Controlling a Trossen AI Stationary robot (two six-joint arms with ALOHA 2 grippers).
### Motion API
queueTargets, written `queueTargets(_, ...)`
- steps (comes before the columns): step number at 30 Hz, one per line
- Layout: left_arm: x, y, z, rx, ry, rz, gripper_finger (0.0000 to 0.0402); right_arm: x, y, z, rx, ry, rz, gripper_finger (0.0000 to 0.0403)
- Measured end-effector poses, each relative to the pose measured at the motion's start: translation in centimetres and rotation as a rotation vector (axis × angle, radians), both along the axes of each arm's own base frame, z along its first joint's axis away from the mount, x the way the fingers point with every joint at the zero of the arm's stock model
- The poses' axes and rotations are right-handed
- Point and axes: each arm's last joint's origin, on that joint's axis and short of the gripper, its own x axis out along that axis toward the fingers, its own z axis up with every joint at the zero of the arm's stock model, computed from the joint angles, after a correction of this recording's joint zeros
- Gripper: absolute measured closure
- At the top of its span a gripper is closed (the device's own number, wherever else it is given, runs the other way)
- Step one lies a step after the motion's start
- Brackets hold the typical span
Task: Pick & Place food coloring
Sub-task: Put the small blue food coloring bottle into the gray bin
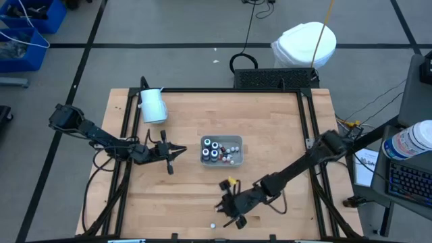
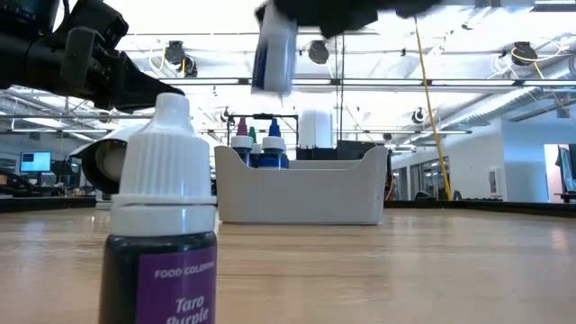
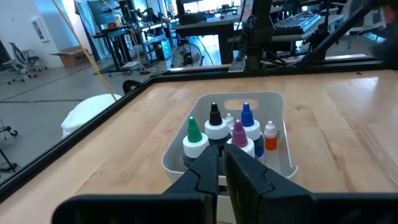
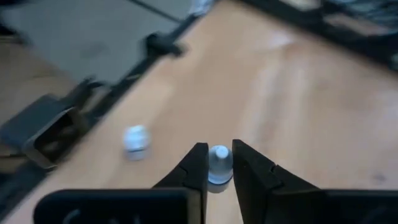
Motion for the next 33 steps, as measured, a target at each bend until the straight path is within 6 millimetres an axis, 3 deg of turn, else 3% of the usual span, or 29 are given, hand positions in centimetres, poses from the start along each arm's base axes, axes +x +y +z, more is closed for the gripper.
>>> queueTargets(8, 0.0, 0.0, 0.1, 0.004, -0.007, 0.001, 0.0366, -3.3, -4.6, 8.3, -0.161, -0.083, -0.305, 0.0361)
queueTargets(11, 0.0, 0.0, 0.1, -0.007, -0.01, 0.002, 0.0366, -4.2, -6.6, 10.1, -0.216, -0.102, -0.421, 0.0361)
queueTargets(14, 0.0, 0.0, 0.1, -0.032, -0.015, 0.004, 0.0366, -4.2, -8.8, 10.7, -0.229, -0.1, -0.504, 0.0362)
queueTargets(17, 0.0, 0.0, 0.0, -0.059, -0.015, 0.006, 0.0366, -3.8, -11.1, 9.3, -0.226, -0.078, -0.553, 0.0361)
queueTargets(25, 0.0, -0.2, 0.0, -0.171, -0.032, -0.048, 0.0366, -4.7, -16.6, 2.0, -0.18, -0.115, -0.612, 0.0361)
queueTargets(33, 0.0, -0.3, -0.2, -0.206, -0.017, -0.089, 0.0366, -5.8, -19.2, -0.5, -0.076, -0.076, -0.601, 0.0361)
